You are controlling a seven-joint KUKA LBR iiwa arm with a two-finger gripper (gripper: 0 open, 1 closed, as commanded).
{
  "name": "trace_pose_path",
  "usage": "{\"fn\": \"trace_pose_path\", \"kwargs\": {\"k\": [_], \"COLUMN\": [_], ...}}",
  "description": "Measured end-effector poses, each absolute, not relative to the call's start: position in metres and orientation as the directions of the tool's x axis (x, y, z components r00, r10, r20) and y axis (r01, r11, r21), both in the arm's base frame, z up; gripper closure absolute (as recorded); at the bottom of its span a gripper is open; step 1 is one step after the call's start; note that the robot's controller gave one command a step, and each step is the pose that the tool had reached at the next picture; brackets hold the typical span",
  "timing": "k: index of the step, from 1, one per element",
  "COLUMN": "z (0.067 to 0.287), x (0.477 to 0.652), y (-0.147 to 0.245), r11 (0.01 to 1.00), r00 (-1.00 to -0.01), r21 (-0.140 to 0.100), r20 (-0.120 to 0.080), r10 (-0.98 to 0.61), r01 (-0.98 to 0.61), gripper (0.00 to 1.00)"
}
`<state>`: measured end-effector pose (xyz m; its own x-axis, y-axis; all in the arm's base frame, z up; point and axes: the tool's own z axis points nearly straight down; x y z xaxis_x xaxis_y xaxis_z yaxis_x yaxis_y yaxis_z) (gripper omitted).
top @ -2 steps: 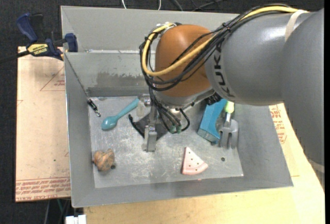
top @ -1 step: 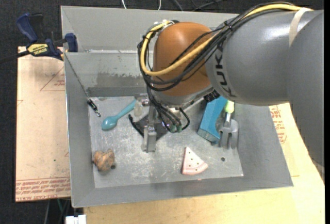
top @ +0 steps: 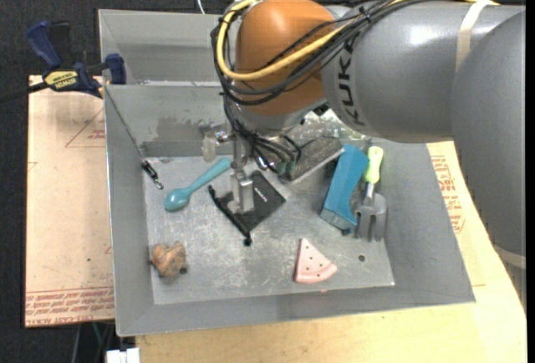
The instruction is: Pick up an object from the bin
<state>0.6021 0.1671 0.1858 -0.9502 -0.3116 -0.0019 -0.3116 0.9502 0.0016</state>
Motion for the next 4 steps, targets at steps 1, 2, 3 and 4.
{"fn": "trace_pose_path", "kwargs": {"k": [1, 2, 3, 4], "z": [0.212, 0.218, 0.206, 0.163], "x": [0.613, 0.612, 0.613, 0.635], "y": [0.166, 0.167, 0.143, 0.139], "r11": [0.918, 0.995, 0.943, 0.98], "r00": [-0.918, -0.995, -0.943, -0.98], "r21": [0.003, 0.004, 0.004, 0.006], "r20": [0.003, -0.002, -0.002, -0.005], "r10": [-0.397, -0.104, -0.333, -0.197], "r01": [-0.397, -0.104, -0.333, -0.197], "gripper": [0.0, 0.0, 0.0, 0.0]}}
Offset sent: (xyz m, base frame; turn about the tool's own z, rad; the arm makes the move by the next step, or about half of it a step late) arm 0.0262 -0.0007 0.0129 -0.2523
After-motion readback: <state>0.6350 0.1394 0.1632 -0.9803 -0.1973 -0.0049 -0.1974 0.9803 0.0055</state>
